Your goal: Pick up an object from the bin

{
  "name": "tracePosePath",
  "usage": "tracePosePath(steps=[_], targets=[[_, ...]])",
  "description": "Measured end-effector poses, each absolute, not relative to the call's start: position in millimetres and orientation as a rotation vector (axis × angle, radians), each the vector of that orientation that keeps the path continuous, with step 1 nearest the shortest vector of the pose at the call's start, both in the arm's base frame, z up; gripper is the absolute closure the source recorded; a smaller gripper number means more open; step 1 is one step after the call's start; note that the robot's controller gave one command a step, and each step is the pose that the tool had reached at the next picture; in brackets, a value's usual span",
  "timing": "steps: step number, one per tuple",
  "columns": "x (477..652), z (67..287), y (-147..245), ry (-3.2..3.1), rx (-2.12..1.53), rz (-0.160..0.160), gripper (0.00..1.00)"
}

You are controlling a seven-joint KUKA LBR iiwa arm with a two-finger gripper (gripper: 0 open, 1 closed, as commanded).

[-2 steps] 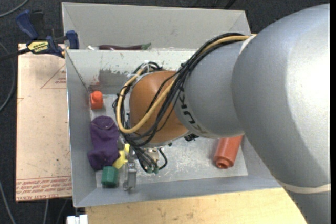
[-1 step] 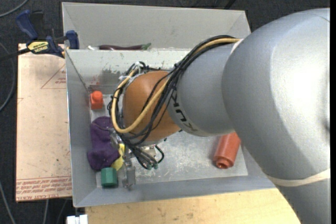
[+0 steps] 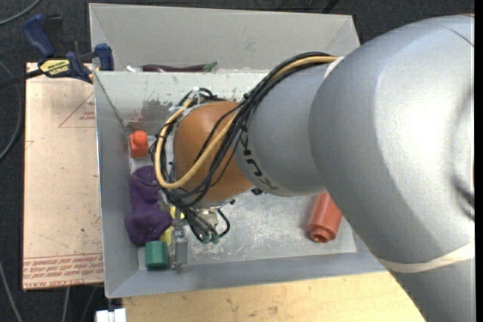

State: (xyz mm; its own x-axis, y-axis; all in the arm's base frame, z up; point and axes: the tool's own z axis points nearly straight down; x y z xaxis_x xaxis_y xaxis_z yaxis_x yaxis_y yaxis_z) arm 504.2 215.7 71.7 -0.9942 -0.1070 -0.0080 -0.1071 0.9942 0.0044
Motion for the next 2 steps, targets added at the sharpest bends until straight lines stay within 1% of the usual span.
tracePosePath(steps=[1,2], targets=[[502.1,81.4,226.8,3.135,-0.018,0.007,0.00],[494.3,101.8,230.0,3.102,-0.450,0.006,0.00]])
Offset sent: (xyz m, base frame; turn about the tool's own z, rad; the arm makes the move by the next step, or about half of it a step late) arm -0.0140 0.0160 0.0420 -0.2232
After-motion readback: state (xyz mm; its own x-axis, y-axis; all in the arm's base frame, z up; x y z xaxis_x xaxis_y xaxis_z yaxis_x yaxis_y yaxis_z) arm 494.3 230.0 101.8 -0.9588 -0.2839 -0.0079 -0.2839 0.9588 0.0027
